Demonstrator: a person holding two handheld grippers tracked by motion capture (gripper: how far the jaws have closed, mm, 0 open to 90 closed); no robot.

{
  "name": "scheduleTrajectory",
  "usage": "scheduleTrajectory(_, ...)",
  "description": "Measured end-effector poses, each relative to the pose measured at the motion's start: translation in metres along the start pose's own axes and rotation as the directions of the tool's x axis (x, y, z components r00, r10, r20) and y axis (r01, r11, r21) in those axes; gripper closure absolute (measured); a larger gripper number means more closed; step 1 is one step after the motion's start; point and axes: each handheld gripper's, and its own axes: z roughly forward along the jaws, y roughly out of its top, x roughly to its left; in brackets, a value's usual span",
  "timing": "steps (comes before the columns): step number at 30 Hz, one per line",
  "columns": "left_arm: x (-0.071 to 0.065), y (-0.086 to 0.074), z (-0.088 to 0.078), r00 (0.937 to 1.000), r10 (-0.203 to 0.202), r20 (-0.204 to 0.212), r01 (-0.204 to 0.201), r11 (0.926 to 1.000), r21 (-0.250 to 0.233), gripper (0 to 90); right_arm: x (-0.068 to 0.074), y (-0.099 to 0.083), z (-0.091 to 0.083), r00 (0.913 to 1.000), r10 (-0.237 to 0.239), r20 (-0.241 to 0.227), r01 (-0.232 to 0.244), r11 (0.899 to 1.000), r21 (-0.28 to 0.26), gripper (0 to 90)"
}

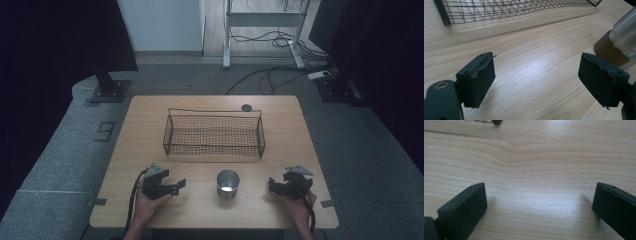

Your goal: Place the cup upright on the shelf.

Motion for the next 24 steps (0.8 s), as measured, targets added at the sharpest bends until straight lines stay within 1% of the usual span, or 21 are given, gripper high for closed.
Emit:
scheduleTrajectory(2, 0.001, -0.001, 0.0, 1.0, -0.006, -0.001, 0.006, 1.0, -0.001, 14.3, -0.001, 0.0, 0.0, 1.0, -0.001, 0.0, 0.001, 1.0, 0.0, 0.0)
scheduleTrajectory(4, 0.002, -0.001, 0.0, 1.0, 0.002, -0.002, -0.002, 1.0, 0.001, 14.5, -0.001, -0.001, -0.001, 1.0, 0.004, -0.001, -0.004, 1.0, -0.001, 0.0)
scheduleTrajectory(5, 0.002, -0.001, 0.001, 1.0, 0.005, 0.0, -0.005, 1.0, 0.003, 14.6, -0.001, -0.001, -0.001, 1.0, -0.002, 0.003, 0.002, 1.0, 0.001, 0.0)
scheduleTrajectory(7, 0.001, -0.001, 0.002, 1.0, -0.001, 0.004, 0.001, 1.0, 0.003, 14.6, 0.0, 0.0, 0.0, 1.0, -0.003, 0.003, 0.003, 1.0, 0.002, 0.0)
scheduleTrajectory(12, -0.005, -0.002, 0.004, 0.9994, 0.001, 0.036, -0.001, 1.0, 0.006, 14.7, 0.0, -0.001, -0.001, 1.0, -0.003, 0.002, 0.003, 1.0, 0.002, 0.0)
scheduleTrajectory(13, -0.005, -0.002, 0.004, 0.999, -0.005, 0.044, 0.005, 1.0, 0.005, 14.8, 0.0, -0.001, -0.001, 1.0, -0.002, 0.002, 0.002, 1.0, 0.002, 0.0)
scheduleTrajectory(14, -0.007, -0.001, 0.005, 0.9979, -0.012, 0.064, 0.012, 0.9999, 0.003, 14.9, 0.0, -0.001, -0.001, 1.0, -0.002, 0.002, 0.002, 1.0, 0.001, 0.0)
scheduleTrajectory(15, -0.007, -0.001, 0.005, 0.9979, -0.012, 0.064, 0.012, 0.9999, 0.003, 14.9, 0.0, -0.001, -0.001, 1.0, -0.002, 0.002, 0.002, 1.0, 0.001, 0.0)
scheduleTrajectory(17, -0.01, -0.001, 0.005, 0.9986, 0.008, 0.052, -0.008, 1.0, 0.005, 14.9, 0.0, -0.001, -0.001, 1.0, -0.003, 0.001, 0.003, 1.0, 0.001, 0.0)
scheduleTrajectory(22, -0.007, 0.001, 0.001, 0.9991, 0.002, 0.042, -0.001, 0.9999, -0.012, 15.1, 0.0, -0.001, -0.001, 1.0, -0.005, 0.002, 0.005, 1.0, 0.002, 0.0)
scheduleTrajectory(23, -0.007, 0.001, 0.0, 0.9987, -0.001, 0.051, 0.002, 0.9998, -0.019, 15.3, 0.0, -0.001, -0.001, 1.0, -0.005, 0.002, 0.005, 1.0, 0.002, 0.0)
scheduleTrajectory(24, -0.007, 0.002, -0.001, 0.9971, 0.001, 0.076, 0.001, 0.9997, -0.023, 15.3, 0.0, -0.001, -0.001, 1.0, -0.004, 0.001, 0.004, 1.0, 0.001, 0.0)
